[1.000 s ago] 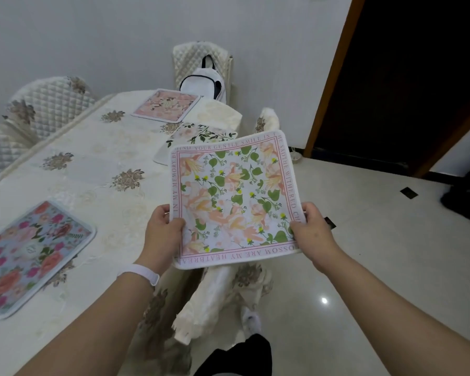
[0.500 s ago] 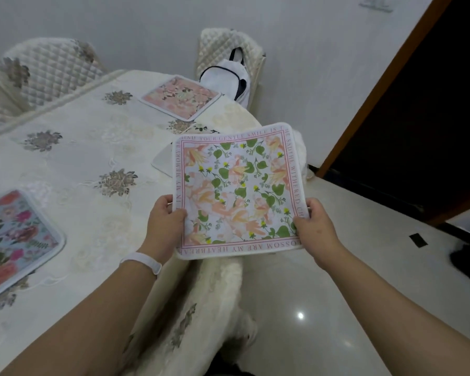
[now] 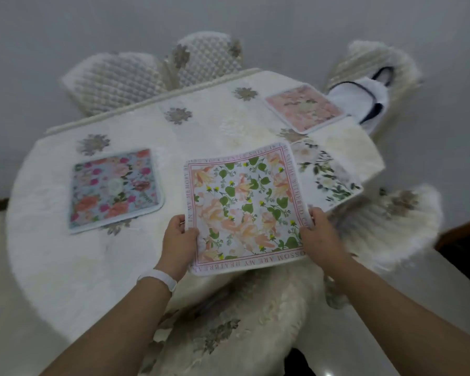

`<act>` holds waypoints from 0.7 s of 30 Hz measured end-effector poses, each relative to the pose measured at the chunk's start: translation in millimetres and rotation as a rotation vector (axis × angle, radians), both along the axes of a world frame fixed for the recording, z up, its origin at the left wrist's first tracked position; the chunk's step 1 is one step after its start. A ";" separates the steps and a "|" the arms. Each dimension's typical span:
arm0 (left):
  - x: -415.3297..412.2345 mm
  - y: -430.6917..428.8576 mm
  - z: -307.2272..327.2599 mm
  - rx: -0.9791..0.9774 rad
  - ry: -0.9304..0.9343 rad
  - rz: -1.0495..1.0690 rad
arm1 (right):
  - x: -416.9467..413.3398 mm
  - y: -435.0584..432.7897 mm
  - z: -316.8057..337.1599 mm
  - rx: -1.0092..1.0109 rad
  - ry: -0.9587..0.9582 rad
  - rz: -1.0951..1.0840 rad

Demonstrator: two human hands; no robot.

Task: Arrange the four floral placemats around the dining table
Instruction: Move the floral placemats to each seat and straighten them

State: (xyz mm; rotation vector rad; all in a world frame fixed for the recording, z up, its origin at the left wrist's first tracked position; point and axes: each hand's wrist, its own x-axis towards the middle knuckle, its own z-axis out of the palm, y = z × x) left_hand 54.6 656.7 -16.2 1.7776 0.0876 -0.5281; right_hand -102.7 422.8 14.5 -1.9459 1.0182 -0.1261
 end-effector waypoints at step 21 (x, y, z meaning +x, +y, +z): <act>-81.8 27.0 -59.7 0.241 0.131 0.669 | 112.9 -13.6 -93.2 0.243 0.144 0.585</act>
